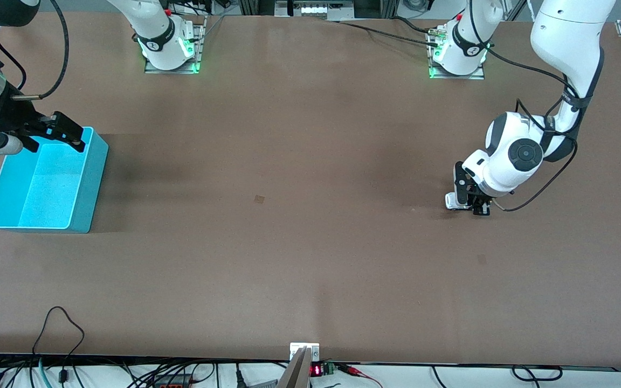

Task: Wind and store white jeep toy
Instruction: 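Press the jeep down and drag it backward with the left gripper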

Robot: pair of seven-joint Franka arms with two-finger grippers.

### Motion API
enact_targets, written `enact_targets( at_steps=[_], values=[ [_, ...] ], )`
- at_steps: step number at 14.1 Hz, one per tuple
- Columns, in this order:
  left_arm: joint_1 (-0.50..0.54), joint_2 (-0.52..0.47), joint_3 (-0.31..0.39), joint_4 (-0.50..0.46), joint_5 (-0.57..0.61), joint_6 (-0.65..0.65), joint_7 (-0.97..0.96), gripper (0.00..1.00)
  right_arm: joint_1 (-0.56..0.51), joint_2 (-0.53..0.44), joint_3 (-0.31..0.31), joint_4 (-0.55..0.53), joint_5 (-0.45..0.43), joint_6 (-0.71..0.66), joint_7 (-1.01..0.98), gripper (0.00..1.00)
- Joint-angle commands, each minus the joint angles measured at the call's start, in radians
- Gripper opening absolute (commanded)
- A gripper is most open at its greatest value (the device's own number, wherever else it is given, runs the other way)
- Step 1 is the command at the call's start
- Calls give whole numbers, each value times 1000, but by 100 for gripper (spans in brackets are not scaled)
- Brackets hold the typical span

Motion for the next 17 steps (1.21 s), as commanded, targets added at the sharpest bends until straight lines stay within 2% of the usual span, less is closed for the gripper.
enact_targets(
  at_steps=[1,6,17],
  values=[
    [1,10,-4,8,20,-7,8,3,-1,-15,2,-10,9,9,-5,100],
    [29,53,-2,11,20,-7,17,2,-1,-15,2,-9,9,7,-5,100],
    [297,119,-1,48,22,5,317,2,-3,-15,1,-9,9,4,-9,100]
  ],
)
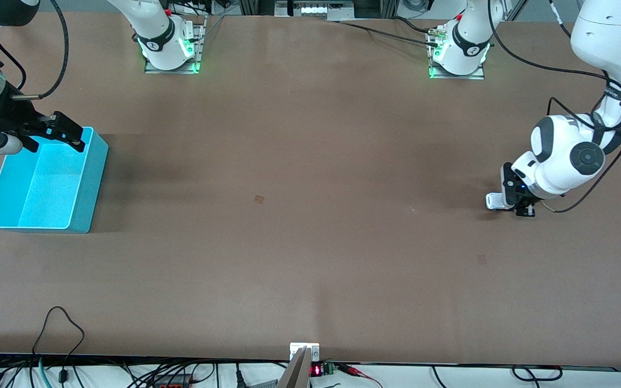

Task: Wind and store white jeep toy
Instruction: 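Press the jeep down and drag it backward with the left gripper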

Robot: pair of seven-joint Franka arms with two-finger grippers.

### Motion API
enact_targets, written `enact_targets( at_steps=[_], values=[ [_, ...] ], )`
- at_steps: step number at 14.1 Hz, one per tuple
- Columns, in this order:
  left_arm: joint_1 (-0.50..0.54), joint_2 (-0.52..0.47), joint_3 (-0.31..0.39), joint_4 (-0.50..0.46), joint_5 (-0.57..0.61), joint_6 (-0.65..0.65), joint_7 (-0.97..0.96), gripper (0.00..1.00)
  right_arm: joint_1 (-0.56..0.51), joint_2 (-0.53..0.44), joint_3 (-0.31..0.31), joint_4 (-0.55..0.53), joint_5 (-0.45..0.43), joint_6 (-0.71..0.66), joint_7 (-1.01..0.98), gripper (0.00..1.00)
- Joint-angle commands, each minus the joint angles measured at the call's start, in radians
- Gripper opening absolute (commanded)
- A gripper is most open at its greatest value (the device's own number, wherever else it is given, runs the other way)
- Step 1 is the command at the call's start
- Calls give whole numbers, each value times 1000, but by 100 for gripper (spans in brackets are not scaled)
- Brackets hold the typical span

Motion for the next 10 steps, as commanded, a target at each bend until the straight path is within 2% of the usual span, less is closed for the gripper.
enact_targets(
  at_steps=[1,10],
  values=[
    [60,98,-6,15,22,10,42,2,-3,-15,1,-9,9,4,-9,100],
    [94,104,-1,16,23,34,94,2,-1,-15,2,-9,9,4,-6,100]
  ],
)
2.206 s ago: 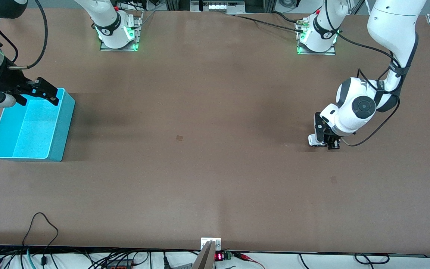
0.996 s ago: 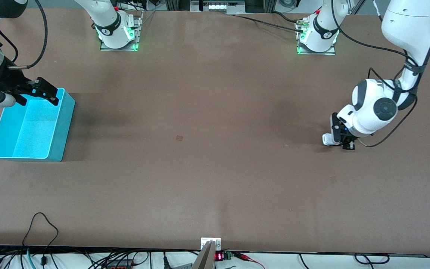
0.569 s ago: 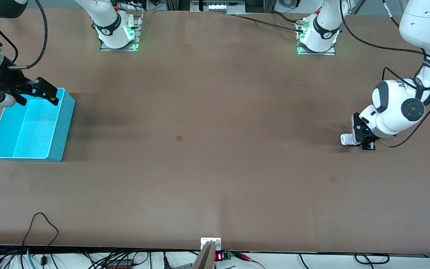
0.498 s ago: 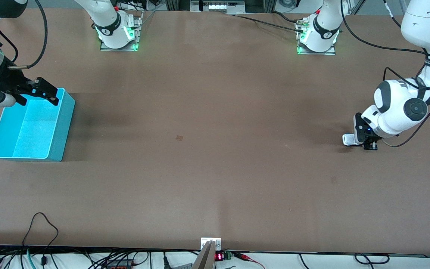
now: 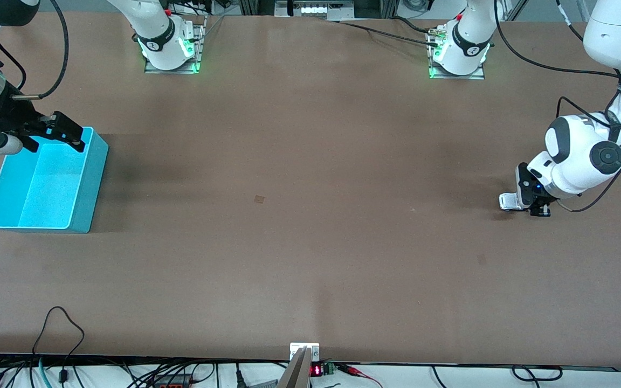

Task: Wind and store white jeep toy
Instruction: 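Press the jeep down and drag it backward with the left gripper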

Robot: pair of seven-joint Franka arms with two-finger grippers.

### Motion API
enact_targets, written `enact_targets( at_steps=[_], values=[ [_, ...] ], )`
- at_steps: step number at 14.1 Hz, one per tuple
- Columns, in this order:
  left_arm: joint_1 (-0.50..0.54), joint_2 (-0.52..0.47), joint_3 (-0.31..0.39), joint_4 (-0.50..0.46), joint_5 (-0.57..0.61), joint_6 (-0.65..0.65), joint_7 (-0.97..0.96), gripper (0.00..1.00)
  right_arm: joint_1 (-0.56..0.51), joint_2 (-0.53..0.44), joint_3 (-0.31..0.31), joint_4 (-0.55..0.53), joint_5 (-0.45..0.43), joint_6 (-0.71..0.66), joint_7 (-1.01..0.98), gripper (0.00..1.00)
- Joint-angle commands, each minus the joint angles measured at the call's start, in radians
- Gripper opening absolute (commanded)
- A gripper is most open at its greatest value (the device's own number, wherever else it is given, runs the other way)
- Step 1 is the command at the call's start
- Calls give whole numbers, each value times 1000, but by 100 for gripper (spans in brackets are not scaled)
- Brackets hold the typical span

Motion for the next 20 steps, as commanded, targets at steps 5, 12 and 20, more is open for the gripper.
enact_targets(
  at_steps=[5,12,20],
  values=[
    [40,96,-1,4,23,22,53,3,-1,-15,1,-9,8,4,-6,100],
    [76,58,-9,24,22,18,52,100,-3,-15,1,-9,8,4,-6,100],
    [65,-54,-50,147,14,-291,30,100,-3,-15,1,-9,8,4,-6,100]
  ],
)
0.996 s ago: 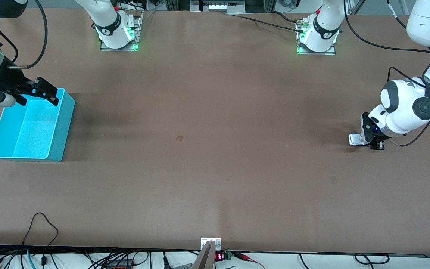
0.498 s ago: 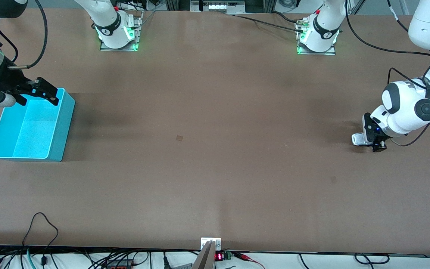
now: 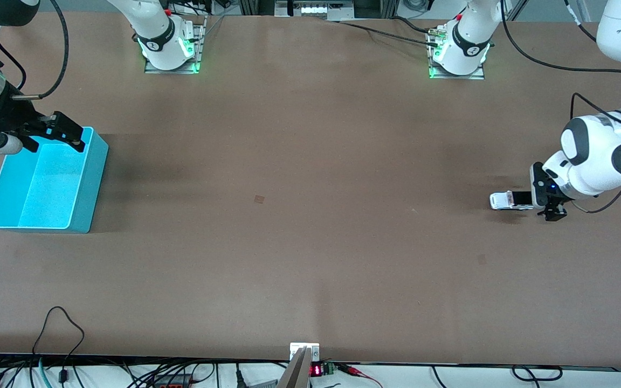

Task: Wind and store white jeep toy
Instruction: 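Release the jeep and raise the left gripper away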

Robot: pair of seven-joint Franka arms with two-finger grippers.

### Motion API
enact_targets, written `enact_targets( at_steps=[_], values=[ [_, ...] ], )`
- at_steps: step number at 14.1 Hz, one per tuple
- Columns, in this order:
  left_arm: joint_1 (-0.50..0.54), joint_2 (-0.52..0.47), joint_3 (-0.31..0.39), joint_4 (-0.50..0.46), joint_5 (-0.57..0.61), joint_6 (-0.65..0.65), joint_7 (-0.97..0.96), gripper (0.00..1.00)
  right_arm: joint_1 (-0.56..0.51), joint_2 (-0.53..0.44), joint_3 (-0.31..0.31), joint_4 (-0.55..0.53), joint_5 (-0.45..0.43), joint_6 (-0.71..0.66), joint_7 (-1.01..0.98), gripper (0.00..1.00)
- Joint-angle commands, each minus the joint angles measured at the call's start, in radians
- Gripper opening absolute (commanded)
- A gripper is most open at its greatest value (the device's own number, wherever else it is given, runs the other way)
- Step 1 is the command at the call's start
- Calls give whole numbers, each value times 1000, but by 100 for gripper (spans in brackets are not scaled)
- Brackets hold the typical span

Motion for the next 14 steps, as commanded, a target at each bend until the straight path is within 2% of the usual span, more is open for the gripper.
enact_targets(
  at_steps=[1,5,7,11,14],
  values=[
    [7,-28,-20,110,13,-190,-24,100,-3,-15,1,-9,8,4,-6,100],
    [-22,-27,-36,273,11,-434,-142,100,-4,-15,1,-9,8,2,-12,100],
    [-21,-27,-65,337,10,-546,-225,100,-3,-15,1,-9,8,2,-12,100],
    [-32,-27,-99,463,5,-724,-418,100,-4,-15,1,-9,8,2,-14,100],
    [-32,-28,-194,566,-6,-802,-625,100,-4,-15,-1,-9,8,2,-15,100]
  ],
)
